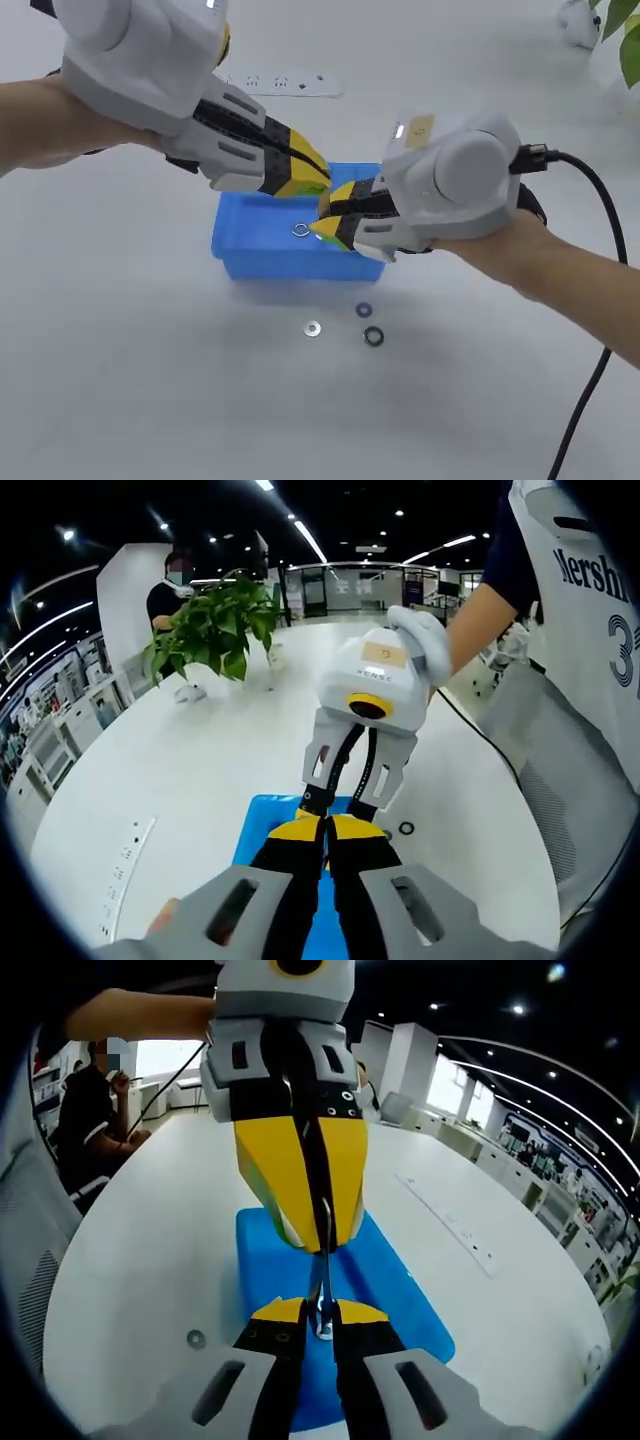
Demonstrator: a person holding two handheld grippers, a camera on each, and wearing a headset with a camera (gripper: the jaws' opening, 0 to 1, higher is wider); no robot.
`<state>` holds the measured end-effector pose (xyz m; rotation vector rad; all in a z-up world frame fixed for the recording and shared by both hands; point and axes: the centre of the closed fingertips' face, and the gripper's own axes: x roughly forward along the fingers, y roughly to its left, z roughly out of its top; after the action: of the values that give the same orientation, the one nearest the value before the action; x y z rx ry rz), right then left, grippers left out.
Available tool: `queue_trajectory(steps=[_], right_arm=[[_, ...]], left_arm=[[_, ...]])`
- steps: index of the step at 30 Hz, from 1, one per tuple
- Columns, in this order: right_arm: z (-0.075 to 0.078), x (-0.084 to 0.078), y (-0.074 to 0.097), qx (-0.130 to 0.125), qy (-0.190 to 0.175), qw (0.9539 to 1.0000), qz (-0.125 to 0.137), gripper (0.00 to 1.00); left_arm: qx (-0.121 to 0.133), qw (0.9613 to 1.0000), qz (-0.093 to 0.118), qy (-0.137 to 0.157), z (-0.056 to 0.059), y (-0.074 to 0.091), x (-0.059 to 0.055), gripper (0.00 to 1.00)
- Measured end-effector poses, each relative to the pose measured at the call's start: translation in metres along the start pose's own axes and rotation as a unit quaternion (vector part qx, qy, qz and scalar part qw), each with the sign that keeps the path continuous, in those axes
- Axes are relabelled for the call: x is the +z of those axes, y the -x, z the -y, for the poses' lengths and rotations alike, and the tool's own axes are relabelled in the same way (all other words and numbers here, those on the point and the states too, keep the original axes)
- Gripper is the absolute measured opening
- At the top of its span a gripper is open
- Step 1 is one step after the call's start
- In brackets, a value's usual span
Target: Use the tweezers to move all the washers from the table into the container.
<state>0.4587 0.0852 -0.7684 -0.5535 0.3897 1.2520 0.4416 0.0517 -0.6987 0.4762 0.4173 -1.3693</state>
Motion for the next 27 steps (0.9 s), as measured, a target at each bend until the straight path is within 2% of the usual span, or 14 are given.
queue_trajectory(steps=[1, 12, 19, 21, 27], right_arm=[[-0.0001, -0.0012, -0.0001, 0.000, 0.002, 1.0000, -0.002, 0.11], [0.0013, -0.0061, -0.0007, -0.001, -0.003, 1.0000, -0.008, 0.12], [0.0027, -0.0051, -0.0040, 0.009, -0.019, 0.9998, -0.004, 0.15], [0.0003, -0.0048, -0.0052, 0.019, -0.028, 0.9994, -0.003, 0.13], [-0.0014, -0.0025, -0.0036, 0.016, -0.016, 0.9997, -0.002, 0.12]], left_arm=[[-0.002, 1.0000, 0.000, 0.002, -0.0032, -0.0012, -0.0017, 0.05], [-0.007, 0.9999, 0.002, 0.007, -0.0056, -0.0053, -0.0053, 0.06], [-0.012, 0.9999, 0.001, 0.006, -0.0041, -0.0051, -0.0065, 0.06], [-0.011, 0.9999, -0.001, 0.004, -0.0042, -0.0044, -0.0069, 0.06], [-0.009, 1.0000, -0.004, -0.002, -0.0042, -0.0020, -0.0056, 0.06]])
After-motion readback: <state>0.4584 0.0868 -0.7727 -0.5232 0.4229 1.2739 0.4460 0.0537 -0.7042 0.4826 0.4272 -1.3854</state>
